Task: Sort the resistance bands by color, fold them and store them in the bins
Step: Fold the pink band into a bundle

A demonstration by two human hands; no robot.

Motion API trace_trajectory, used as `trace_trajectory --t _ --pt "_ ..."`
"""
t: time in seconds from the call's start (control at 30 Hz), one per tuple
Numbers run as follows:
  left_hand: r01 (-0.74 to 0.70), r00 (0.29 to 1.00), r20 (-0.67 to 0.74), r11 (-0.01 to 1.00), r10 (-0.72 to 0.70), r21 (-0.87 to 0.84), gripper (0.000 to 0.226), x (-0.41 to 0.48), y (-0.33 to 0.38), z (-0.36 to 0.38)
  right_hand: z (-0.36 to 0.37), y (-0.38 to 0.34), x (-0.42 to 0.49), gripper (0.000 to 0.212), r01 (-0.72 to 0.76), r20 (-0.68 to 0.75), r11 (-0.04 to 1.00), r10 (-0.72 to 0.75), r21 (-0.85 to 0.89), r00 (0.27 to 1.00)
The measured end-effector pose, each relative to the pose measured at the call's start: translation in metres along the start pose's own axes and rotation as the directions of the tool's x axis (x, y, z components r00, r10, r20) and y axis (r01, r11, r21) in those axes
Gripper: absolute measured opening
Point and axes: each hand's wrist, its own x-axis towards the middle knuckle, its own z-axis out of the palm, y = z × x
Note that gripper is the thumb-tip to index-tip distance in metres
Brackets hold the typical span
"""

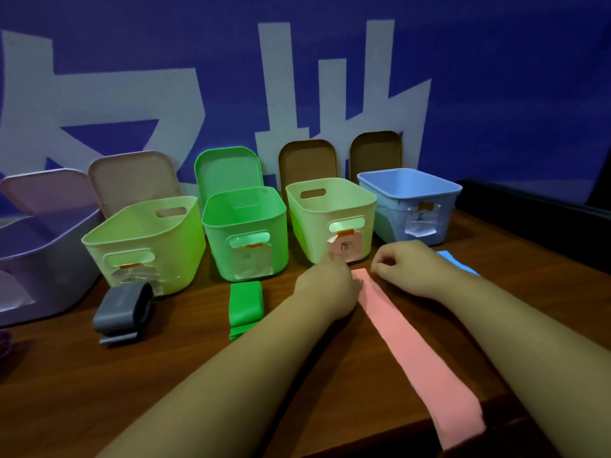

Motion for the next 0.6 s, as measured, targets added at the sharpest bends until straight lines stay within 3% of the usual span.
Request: trace_trajectory --t 0.13,0.3,0.4,0.5,0.6 --pt "-0.011 0.985 -0.174 0.999 0.002 -0.051 0.047 0.007 -0.002 0.022 0.016 0.012 0.01 0.018 0.044 -0.043 0.998 -0.042 0.05 0.998" --pt "-0.038 0.98 -0.199 0.976 -0.005 -0.214 0.021 0.021 -0.014 0.021 0.022 0.022 0.022 0.045 0.104 -0.019 0.994 -0.103 0.041 0.995" --pt "-0.033 0.979 -0.198 0.935 -0.04 -0.354 0.007 0.024 -0.015 0.02 0.024 0.026 0.024 0.043 0.102 -0.011 0.992 -0.102 0.069 0.995" --pt "-0.03 0.977 -0.199 0.866 -0.081 -0.498 0.01 0.025 -0.015 0.019 0.026 0.025 0.025 0.039 0.119 -0.012 0.99 -0.118 0.08 0.993" --pt "-0.044 0.972 -0.21 0.8 -0.103 -0.598 0.01 0.021 -0.017 0.02 0.029 0.023 0.023 0.021 0.138 -0.052 0.983 -0.133 0.118 0.99"
